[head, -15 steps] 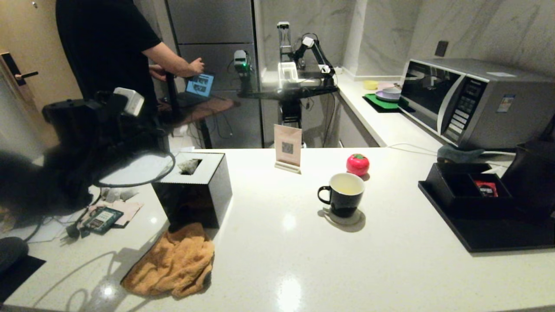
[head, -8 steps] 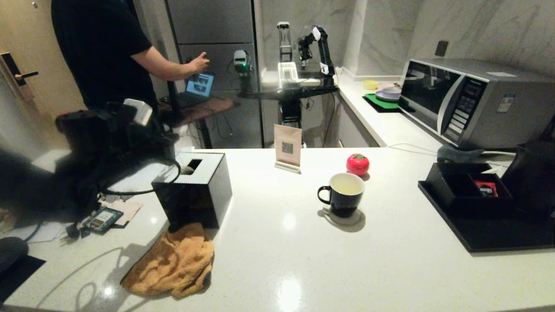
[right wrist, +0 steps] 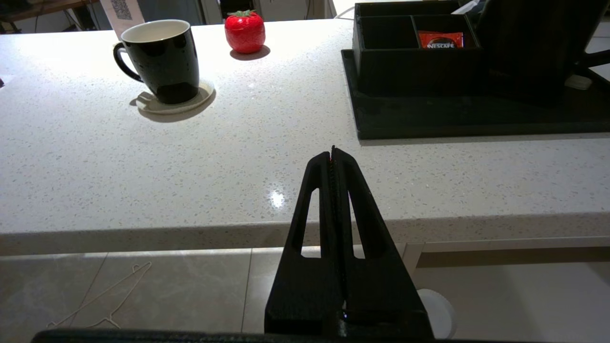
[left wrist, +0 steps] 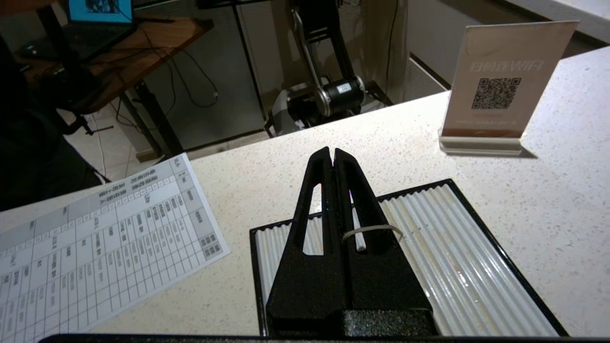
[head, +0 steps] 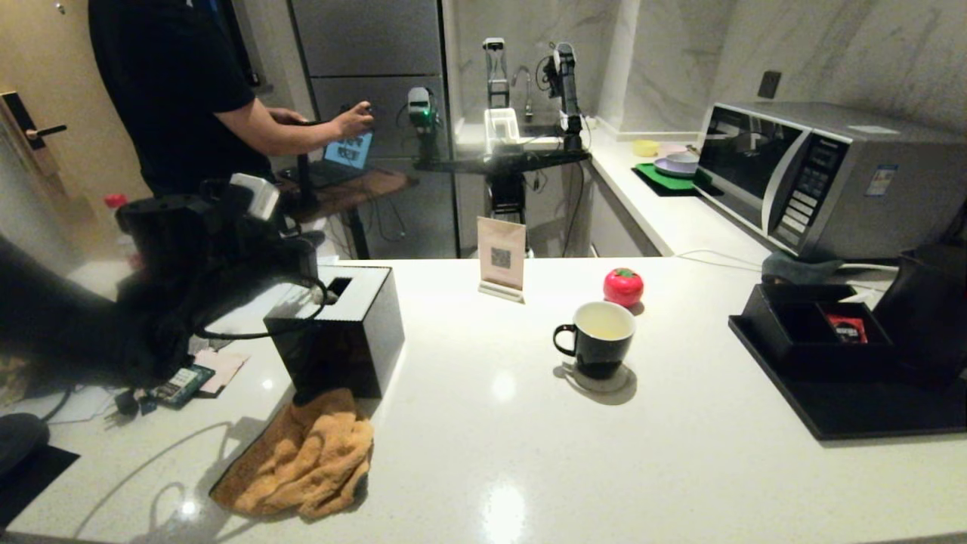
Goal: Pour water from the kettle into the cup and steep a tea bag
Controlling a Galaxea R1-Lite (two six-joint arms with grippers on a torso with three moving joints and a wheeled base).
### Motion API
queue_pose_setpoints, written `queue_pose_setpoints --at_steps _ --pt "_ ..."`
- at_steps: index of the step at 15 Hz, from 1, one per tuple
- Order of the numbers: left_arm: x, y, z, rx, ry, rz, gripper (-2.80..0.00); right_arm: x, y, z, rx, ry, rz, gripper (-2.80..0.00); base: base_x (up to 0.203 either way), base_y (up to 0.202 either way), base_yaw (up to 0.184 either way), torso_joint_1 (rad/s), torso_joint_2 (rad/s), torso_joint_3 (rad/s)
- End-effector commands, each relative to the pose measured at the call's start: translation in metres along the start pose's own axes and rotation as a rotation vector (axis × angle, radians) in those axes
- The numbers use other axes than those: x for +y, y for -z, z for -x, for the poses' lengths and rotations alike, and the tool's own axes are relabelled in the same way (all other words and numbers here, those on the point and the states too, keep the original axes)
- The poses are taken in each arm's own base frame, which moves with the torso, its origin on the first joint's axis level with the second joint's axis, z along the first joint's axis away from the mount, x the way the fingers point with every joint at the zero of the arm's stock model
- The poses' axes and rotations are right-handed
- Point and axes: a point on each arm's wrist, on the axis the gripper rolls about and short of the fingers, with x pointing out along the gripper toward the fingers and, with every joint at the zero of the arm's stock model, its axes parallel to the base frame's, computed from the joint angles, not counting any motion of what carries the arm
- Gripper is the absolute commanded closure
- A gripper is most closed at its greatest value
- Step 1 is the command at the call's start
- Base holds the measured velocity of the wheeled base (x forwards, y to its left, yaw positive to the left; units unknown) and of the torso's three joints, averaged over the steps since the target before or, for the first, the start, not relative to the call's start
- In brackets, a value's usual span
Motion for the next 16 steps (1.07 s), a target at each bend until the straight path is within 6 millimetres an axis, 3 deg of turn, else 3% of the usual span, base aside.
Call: queue_pose_setpoints --at_steps 1,5,16 --pt "0.0 -0.001 -0.004 -0.012 0.002 -0.005 0.0 0.0 0.0 0.0 0.001 0.0 0.0 0.0 0.0 0.0 0.0 0.0 0.0 0.0" --pt "0.001 -0.01 -0.015 -0.053 0.002 -0.013 0.0 0.0 0.0 0.0 0.002 0.0 0.0 0.0 0.0 0.0 0.0 0.0 0.0 0.0" --pt "-0.004 -0.006 -0.017 -0.046 0.019 -0.012 0.0 0.0 0.0 0.0 0.001 -0.001 0.0 0.0 0.0 0.0 0.0 0.0 0.0 0.0"
